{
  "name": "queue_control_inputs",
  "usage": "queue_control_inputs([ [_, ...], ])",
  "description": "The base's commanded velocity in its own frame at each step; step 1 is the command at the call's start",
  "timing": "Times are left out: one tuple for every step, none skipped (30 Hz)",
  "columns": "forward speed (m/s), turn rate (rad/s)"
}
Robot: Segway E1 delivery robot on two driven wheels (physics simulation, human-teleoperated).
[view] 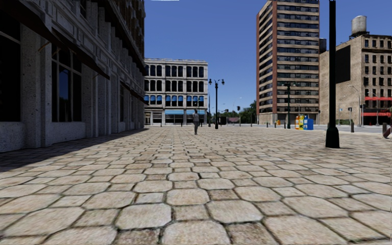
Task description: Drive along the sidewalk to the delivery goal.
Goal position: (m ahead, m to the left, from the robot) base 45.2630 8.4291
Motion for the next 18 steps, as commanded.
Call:
queue_control_inputs([
  [2.00,0.52],
  [2.00,0.52],
  [2.00,0.52],
  [2.00,0.52],
  [2.00,0.52],
  [2.00,0.52],
  [2.00,0.52],
  [2.00,0.52],
  [2.00,0.52],
  [2.00,0.50],
  [2.00,0.50],
  [2.00,0.49],
  [2.00,0.48],
  [2.00,0.43],
  [2.00,0.34],
  [2.00,0.23],
  [2.00,0.00],
  [2.00,0.00],
])
